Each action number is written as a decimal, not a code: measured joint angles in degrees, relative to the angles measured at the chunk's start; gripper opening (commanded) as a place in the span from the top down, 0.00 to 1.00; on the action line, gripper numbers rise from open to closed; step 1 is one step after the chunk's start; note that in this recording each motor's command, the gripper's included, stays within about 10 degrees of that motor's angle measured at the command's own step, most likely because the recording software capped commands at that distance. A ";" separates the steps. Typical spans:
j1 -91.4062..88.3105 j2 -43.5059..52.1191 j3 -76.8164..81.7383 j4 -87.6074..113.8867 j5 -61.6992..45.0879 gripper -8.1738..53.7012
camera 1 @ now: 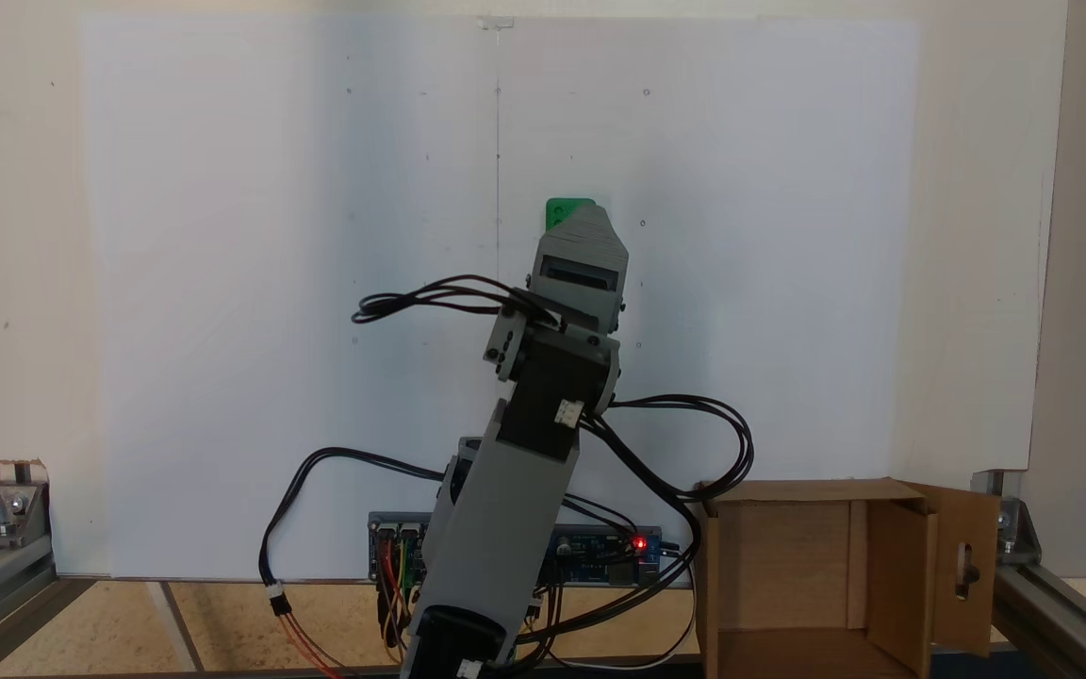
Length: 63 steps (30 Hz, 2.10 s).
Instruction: Grasp a green dice and put it in the bin.
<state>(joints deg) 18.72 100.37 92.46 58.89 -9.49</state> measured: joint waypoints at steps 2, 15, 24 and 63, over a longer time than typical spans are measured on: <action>-0.09 -0.97 0.09 0.00 -2.29 0.15; -0.18 -3.69 0.00 0.00 -5.98 0.15; -2.02 -7.47 1.58 -0.09 -5.98 0.15; -2.55 -17.23 7.12 -15.56 -6.77 0.16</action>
<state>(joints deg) 16.17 83.14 99.58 43.33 -16.26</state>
